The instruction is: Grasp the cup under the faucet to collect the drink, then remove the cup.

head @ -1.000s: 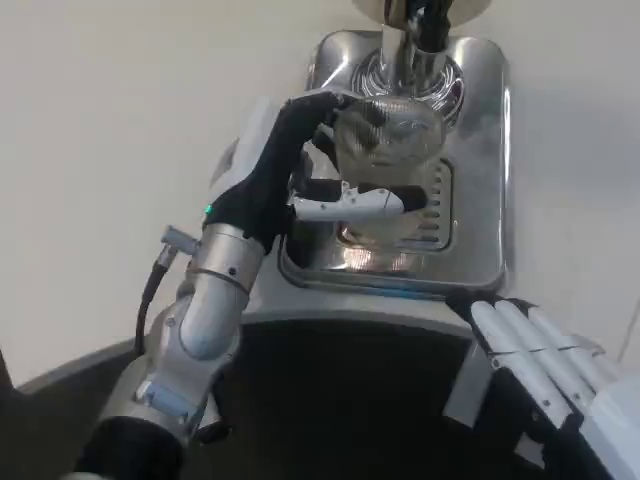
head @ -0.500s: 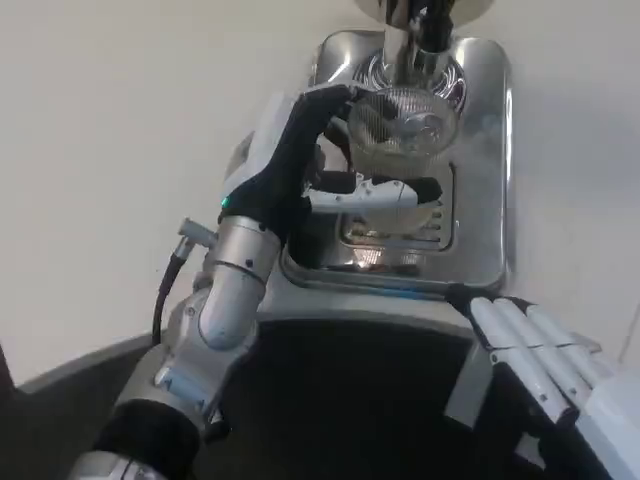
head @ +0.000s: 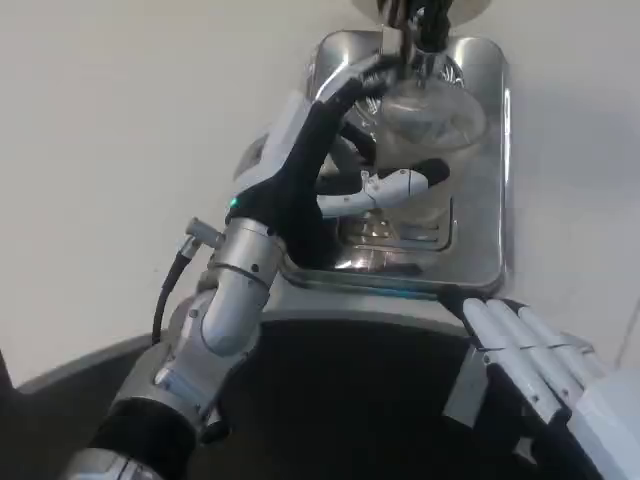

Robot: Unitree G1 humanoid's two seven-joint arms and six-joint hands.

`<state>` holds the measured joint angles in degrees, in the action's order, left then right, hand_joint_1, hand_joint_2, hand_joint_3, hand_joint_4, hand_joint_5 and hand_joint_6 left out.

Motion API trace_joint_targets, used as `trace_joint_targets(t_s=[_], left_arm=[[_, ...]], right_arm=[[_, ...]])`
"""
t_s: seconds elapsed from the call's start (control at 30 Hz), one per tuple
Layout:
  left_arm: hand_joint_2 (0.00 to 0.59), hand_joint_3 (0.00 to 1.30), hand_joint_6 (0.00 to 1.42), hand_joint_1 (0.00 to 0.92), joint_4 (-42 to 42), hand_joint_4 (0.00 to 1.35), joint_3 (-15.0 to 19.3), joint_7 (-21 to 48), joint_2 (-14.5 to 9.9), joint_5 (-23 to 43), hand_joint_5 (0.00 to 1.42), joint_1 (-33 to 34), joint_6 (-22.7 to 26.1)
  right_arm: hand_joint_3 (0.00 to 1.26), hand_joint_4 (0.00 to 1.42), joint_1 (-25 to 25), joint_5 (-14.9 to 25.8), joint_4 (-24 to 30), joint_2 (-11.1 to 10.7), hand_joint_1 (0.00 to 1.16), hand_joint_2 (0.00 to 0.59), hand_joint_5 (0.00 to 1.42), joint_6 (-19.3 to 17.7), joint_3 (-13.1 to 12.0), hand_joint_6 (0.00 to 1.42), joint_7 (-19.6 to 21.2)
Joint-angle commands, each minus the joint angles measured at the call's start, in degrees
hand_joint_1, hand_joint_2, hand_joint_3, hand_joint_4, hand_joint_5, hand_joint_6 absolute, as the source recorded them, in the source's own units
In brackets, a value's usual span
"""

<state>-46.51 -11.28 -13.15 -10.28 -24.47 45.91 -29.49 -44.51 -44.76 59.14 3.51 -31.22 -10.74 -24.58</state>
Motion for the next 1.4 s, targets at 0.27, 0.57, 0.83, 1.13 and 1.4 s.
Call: trace_joint_targets(t_s=[0.27,0.57,0.83,1.13,1.4], left_arm=[[0.067,0.06,0.31,0.433,2.23,0.0,0.74,-1.55,-0.57,0.49,0.34,-2.16,-0.54],[0.066,0.03,0.22,0.291,11.92,0.0,3.95,-1.04,-0.65,3.06,0.28,-7.86,1.85],[0.114,0.0,0.06,0.001,28.55,0.0,8.31,3.3,1.33,10.94,0.12,-16.28,9.14],[0.186,0.0,0.0,0.0,48.2,0.0,12.52,9.6,3.75,23.45,0.0,-21.64,20.85],[0.198,0.0,0.0,0.0,62.15,0.0,12.47,13.26,4.85,29.87,0.0,-22.49,30.95]], right_arm=[[0.0,0.03,0.65,-0.35,0.86,-1.12,0.66,0.282,0.05,2.01,0.64,0.14,-0.25],[0.0,0.02,2.18,0.29,0.86,-2.86,0.65,0.276,0.05,4.22,0.71,0.14,-0.29],[0.01,0.02,4.13,0.01,0.86,-3.52,0.63,0.264,0.04,8.88,2.76,0.14,-0.3],[0.01,0.02,6.93,-1.78,0.32,-3.7,0.63,0.259,0.04,14.59,5.97,0.14,0.71],[0.02,0.02,8.85,-2.88,-0.24,-4.36,0.64,0.262,0.04,17.48,7.83,0.14,1.38]])
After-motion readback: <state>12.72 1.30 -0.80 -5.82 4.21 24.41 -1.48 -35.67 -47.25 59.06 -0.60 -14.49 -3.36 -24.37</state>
